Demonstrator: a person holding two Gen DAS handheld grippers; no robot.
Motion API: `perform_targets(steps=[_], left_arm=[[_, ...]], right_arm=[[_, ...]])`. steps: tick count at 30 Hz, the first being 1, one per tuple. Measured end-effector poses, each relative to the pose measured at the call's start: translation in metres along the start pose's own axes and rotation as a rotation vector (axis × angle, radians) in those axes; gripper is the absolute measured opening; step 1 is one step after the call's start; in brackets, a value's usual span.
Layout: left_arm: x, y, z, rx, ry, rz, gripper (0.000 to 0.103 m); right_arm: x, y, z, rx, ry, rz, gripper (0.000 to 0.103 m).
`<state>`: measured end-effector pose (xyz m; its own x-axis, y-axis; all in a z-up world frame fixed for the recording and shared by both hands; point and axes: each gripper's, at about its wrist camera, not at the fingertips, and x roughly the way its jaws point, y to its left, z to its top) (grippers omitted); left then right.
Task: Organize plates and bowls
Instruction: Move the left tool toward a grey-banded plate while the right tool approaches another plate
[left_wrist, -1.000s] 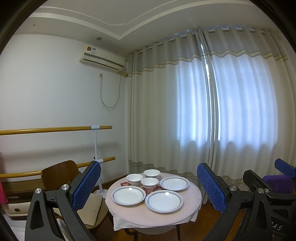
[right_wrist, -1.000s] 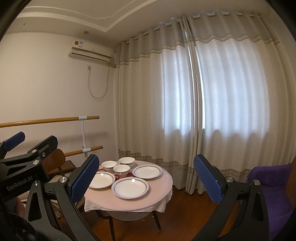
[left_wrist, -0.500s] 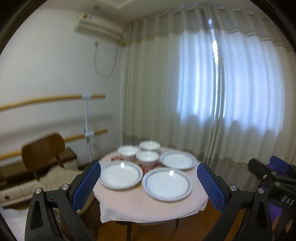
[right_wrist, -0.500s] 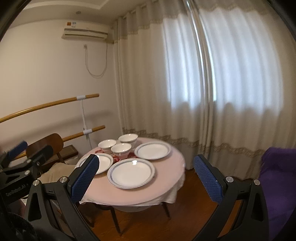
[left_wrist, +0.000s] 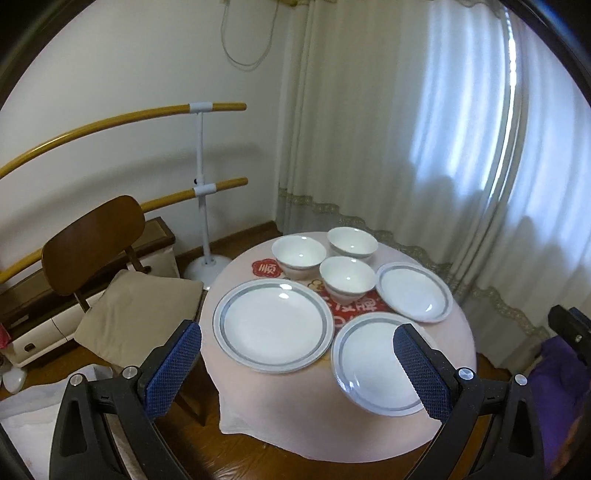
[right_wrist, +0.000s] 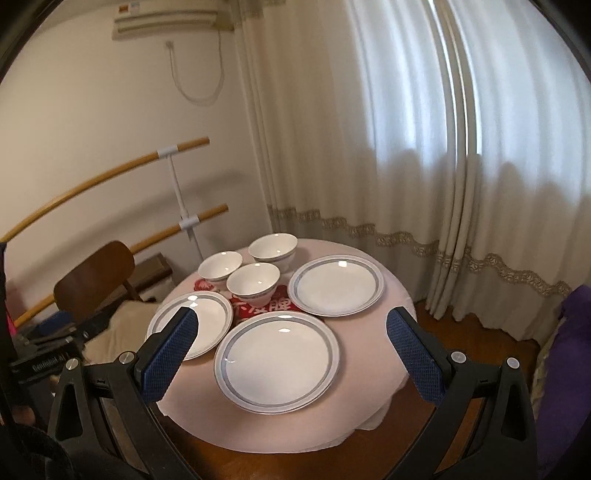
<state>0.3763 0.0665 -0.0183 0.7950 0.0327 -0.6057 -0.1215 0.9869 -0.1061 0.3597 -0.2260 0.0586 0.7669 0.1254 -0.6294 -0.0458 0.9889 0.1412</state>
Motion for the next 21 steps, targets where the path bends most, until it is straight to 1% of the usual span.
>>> perform_targets(steps=[2, 4, 7, 9, 11, 12, 14, 15, 16, 18, 19, 21], left_arm=[[-0.003, -0.004, 0.023, 0.009, 0.052, -0.024, 0.102], [0.000, -0.002, 0.047, -0.009, 0.121, -0.051, 0.102], [0.003, 0.010, 0.070, -0.016, 0.192, -0.059, 0.102], [0.012, 0.015, 0.080, -0.015, 0.244, -0.051, 0.101], [0.025, 0.018, 0.089, -0.023, 0.281, -0.069, 0.101], [0.033, 0.017, 0.092, -0.010, 0.309, -0.069, 0.101], [0.048, 0.014, 0.104, 0.031, 0.327, -0.060, 0.101], [0.058, 0.011, 0.106, 0.051, 0.335, -0.049, 0.101], [0.069, 0.008, 0.108, 0.063, 0.359, -0.038, 0.100], [0.087, 0.004, 0.112, 0.042, 0.406, -0.039, 0.100], [0.096, 0.001, 0.113, 0.034, 0.417, -0.037, 0.100], [0.119, -0.010, 0.122, 0.042, 0.440, -0.002, 0.099]], right_arm=[[-0.001, 0.001, 0.013, -0.015, 0.042, -0.017, 0.103], [0.000, 0.002, 0.026, -0.029, 0.096, -0.024, 0.103], [0.007, 0.007, 0.034, -0.048, 0.168, -0.040, 0.103], [0.013, 0.011, 0.033, -0.063, 0.213, -0.060, 0.103], [0.023, 0.010, 0.029, -0.064, 0.247, -0.077, 0.103], [0.029, 0.009, 0.027, -0.062, 0.265, -0.084, 0.103], [0.044, 0.005, 0.021, -0.060, 0.305, -0.089, 0.103], [0.051, 0.004, 0.018, -0.060, 0.323, -0.087, 0.103], [0.058, 0.001, 0.014, -0.060, 0.339, -0.087, 0.103], [0.078, -0.007, 0.006, -0.062, 0.390, -0.078, 0.103], [0.088, -0.012, 0.003, -0.060, 0.407, -0.066, 0.103], [0.113, -0.025, -0.003, -0.059, 0.444, -0.039, 0.102]])
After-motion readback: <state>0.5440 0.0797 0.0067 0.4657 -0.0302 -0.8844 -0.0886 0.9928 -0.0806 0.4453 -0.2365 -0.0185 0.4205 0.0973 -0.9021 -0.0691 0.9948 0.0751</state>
